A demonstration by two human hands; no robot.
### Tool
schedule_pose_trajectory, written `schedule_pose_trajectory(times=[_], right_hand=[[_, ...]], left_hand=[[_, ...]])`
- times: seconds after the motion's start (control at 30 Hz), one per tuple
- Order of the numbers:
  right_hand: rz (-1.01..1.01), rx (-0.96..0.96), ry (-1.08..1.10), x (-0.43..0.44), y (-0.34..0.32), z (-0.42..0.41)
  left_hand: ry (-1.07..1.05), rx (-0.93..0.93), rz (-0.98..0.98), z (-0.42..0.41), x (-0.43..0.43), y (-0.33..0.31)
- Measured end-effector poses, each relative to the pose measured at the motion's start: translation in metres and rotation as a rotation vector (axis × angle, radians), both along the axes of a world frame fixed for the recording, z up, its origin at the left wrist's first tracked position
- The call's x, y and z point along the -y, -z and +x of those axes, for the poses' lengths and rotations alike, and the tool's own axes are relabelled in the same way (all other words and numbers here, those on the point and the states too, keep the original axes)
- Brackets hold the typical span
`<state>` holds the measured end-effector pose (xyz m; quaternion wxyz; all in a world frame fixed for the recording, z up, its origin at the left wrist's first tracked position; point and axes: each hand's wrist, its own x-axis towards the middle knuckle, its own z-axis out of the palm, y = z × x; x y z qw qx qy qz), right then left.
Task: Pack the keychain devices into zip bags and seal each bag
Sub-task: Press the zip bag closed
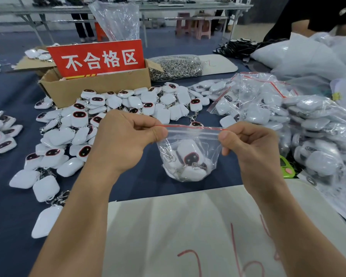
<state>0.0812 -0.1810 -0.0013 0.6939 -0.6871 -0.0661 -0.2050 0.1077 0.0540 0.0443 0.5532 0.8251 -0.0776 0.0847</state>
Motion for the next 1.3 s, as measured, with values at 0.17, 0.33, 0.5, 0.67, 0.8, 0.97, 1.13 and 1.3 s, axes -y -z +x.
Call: schedule_pose_trajectory(times=[0.17, 0.33, 0.5, 0.67, 0.8, 0.97, 1.13, 1.3], right_hand=[[0.094, -0.012, 0.009, -0.005, 0.003, 0.001], [0.106, -0.042, -0.028, -0.017, 0.004, 0.000], [0.136, -0.040, -0.005, -0.020, 0.004, 0.002], [0.136, -0.058, -0.029, -0.021, 0.005, 0.002], [0.154, -0.059, -0.051, -0.023, 0.004, 0.001], [0.105, -0.044, -0.031, -0.024, 0.004, 0.002], [0.097, -0.059, -0.047, -0.024, 0.003, 0.001], [0.110, -0.085, -0.090, -0.024, 0.002, 0.000]], left_hand=[[0.007, 0.034, -0.044, 0.001, 0.004, 0.004], [0.027, 0.000, -0.139, 0.004, 0.006, 0.008], [0.063, -0.060, -0.169, 0.004, 0.006, 0.011], [0.105, -0.093, -0.244, 0.000, 0.023, 0.017], [0.065, -0.129, -0.352, 0.001, 0.028, 0.020], [0.090, -0.126, -0.359, 0.001, 0.030, 0.022], [0.162, -0.116, -0.329, -0.001, 0.025, 0.022], [0.177, -0.083, -0.299, -0.002, 0.030, 0.024]])
